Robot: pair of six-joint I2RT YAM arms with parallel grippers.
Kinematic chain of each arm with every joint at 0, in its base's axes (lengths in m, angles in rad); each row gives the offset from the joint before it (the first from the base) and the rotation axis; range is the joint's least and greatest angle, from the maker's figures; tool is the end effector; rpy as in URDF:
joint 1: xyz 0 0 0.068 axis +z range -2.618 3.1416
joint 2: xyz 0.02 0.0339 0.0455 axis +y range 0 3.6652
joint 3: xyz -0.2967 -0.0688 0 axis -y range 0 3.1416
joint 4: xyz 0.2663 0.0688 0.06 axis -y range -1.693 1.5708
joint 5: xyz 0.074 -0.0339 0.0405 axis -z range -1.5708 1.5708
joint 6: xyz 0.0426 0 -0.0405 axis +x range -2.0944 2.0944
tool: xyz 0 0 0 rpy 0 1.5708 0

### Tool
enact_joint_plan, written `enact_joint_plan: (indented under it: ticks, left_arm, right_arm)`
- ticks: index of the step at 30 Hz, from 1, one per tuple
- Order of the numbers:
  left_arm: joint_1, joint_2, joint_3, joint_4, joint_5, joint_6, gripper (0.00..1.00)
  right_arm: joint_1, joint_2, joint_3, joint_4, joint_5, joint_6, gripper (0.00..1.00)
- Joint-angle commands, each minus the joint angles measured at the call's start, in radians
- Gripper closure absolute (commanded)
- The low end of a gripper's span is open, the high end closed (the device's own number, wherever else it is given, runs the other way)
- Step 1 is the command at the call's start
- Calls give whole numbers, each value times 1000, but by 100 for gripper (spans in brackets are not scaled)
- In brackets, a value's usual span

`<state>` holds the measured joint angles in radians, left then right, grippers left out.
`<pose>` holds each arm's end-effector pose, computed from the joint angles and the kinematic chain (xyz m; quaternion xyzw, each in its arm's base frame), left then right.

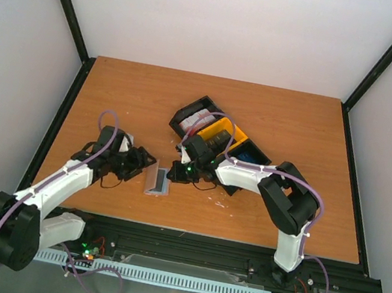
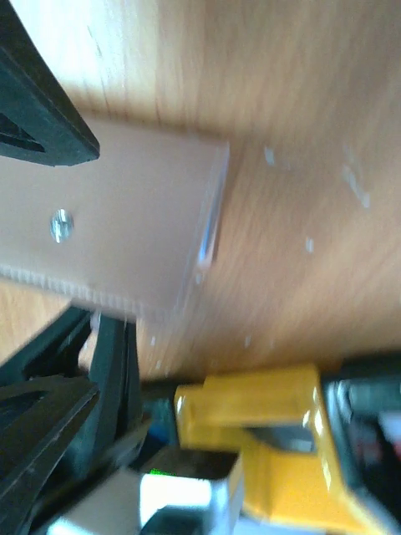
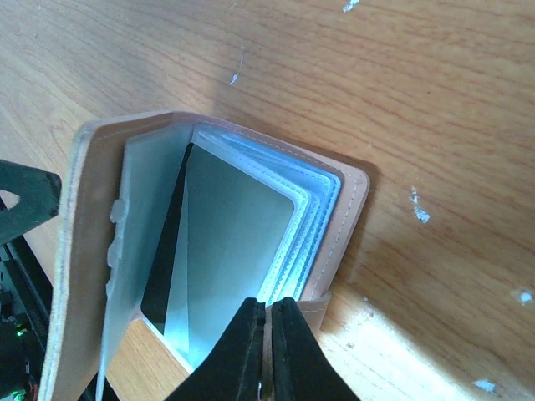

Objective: Put the credit cards into the card holder
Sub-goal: Close the card holder at the center of the board.

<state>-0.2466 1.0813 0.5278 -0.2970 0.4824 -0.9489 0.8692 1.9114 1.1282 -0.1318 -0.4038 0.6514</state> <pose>0.2010 -0.0710 0.2024 -0.2335 0.8823 -0.3774 0.1571 0.2578 0.3310 0.1581 -0.1650 0.9150 0.3550 0.0978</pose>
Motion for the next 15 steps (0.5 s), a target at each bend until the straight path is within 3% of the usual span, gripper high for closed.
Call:
enact_joint_plan:
  ticks: [1,5,11,15]
  left_arm:
    - [4,-45,13,-218,-215,-45,30]
    - [4,-31,-10,-215,-201,-42,26]
    - [4,73,-80,-48,23,25,27]
    - [3,113,-84,-20,87,64,30]
  right_arm:
    - [-4,17,27,-1,-10,-2,96]
    - [-4,12,28,-5,-9,-6,94]
    - [-4,6,41,-25,13,-9,93]
    - [-4,-4,43,-28,25,-10,93]
